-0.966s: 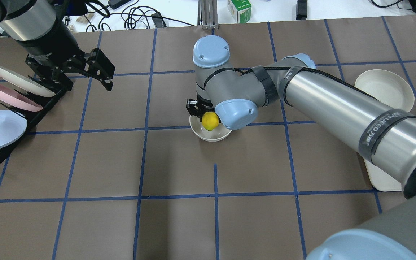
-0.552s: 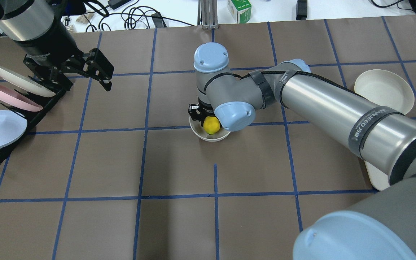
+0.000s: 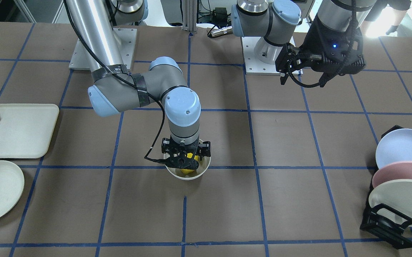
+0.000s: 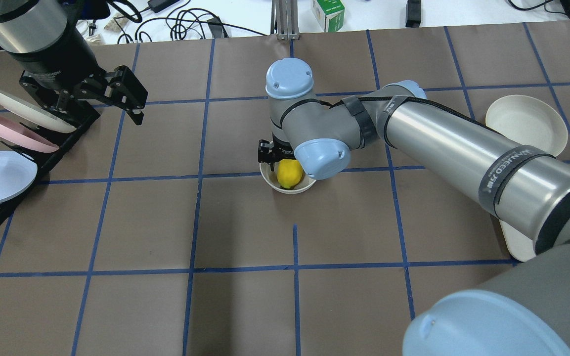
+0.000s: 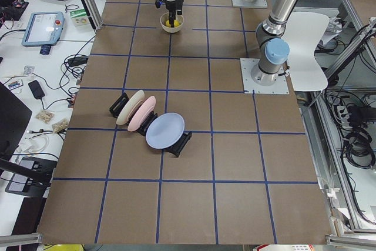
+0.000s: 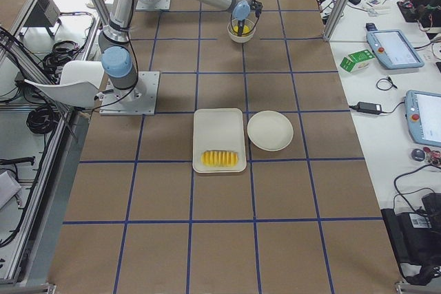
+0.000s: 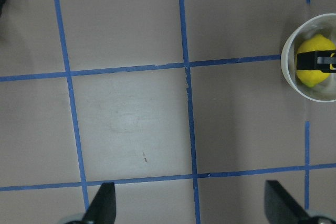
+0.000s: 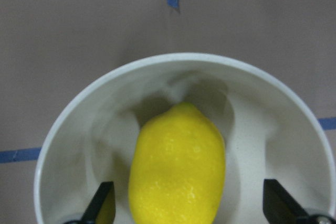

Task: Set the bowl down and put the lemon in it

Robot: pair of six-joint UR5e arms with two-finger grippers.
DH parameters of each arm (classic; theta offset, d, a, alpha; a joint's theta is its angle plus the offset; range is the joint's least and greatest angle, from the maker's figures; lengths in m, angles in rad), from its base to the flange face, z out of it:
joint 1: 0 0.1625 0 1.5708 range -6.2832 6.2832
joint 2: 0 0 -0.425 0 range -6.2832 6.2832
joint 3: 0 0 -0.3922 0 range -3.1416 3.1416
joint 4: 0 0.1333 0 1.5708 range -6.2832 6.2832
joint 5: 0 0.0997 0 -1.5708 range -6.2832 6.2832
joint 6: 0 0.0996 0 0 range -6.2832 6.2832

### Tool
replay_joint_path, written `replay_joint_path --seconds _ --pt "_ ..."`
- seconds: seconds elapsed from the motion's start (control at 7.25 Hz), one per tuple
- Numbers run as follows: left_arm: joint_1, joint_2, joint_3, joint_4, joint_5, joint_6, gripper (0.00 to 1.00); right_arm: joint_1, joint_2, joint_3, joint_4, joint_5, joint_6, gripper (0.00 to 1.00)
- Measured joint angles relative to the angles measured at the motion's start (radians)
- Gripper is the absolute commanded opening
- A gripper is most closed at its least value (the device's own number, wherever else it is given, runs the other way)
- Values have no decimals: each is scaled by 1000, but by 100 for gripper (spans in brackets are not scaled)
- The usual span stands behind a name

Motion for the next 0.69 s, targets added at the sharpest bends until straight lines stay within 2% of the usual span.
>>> replay_joint_path --seconds 0.28,0.69 --pt "0 7 7 1 5 2 100 -27 -62 0 54 -45 -9 100" --pt "0 9 8 1 6 2 100 -165 -256 0 276 -46 -182 100"
